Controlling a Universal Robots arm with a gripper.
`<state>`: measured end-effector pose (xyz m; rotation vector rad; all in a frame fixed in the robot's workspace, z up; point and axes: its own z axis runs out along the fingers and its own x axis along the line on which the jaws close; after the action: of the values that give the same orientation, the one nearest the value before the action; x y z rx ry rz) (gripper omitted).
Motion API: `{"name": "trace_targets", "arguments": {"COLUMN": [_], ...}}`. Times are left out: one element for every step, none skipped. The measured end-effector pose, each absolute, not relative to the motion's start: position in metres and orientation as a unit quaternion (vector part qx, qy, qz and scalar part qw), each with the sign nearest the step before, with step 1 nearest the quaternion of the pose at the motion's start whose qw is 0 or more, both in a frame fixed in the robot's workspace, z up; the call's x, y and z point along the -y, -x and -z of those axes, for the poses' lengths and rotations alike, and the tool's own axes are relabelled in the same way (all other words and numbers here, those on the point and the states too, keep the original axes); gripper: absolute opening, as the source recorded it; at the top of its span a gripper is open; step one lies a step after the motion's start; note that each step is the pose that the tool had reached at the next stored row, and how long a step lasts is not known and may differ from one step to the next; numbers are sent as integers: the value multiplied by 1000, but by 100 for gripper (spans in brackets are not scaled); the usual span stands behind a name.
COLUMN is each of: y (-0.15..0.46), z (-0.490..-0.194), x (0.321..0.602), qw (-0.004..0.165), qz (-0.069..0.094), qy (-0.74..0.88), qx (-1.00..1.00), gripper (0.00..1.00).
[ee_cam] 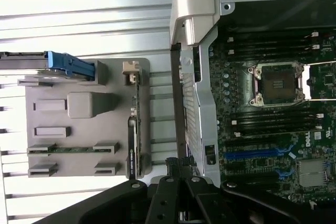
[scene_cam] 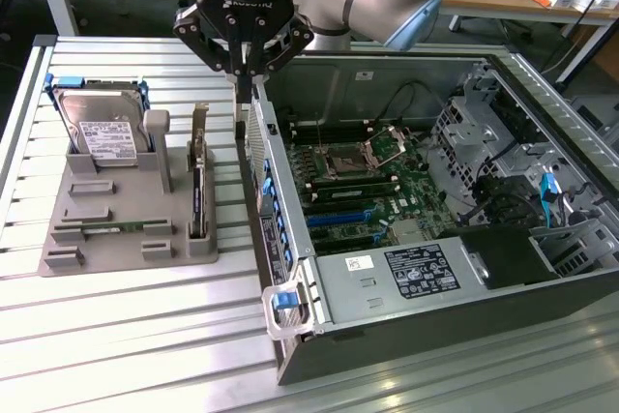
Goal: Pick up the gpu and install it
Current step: 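Reach for the gpu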
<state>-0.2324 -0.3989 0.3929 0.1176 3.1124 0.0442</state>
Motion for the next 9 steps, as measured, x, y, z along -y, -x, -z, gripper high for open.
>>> {"name": "trace_targets", "arguments": {"y": [232, 232, 233, 234, 235, 236, 236, 238, 239], "z": [-392, -392, -392, -392, -392, -392, -392, -392, -392], "x": [399, 399, 399, 399, 399, 399, 399, 399, 399], "qw": [13, 13, 13, 13, 13, 13, 13, 13, 13], "qz": [-14, -14, -14, -14, -14, -14, -14, -14, -14], "qy": [-38, -38, -38, -38, -38, -38, -38, -38, -38], "qx": [-999, -999, -999, -999, -999, -999, -999, -999, -999], "gripper": [11, 11, 11, 11, 11, 11, 11, 11, 11]}}
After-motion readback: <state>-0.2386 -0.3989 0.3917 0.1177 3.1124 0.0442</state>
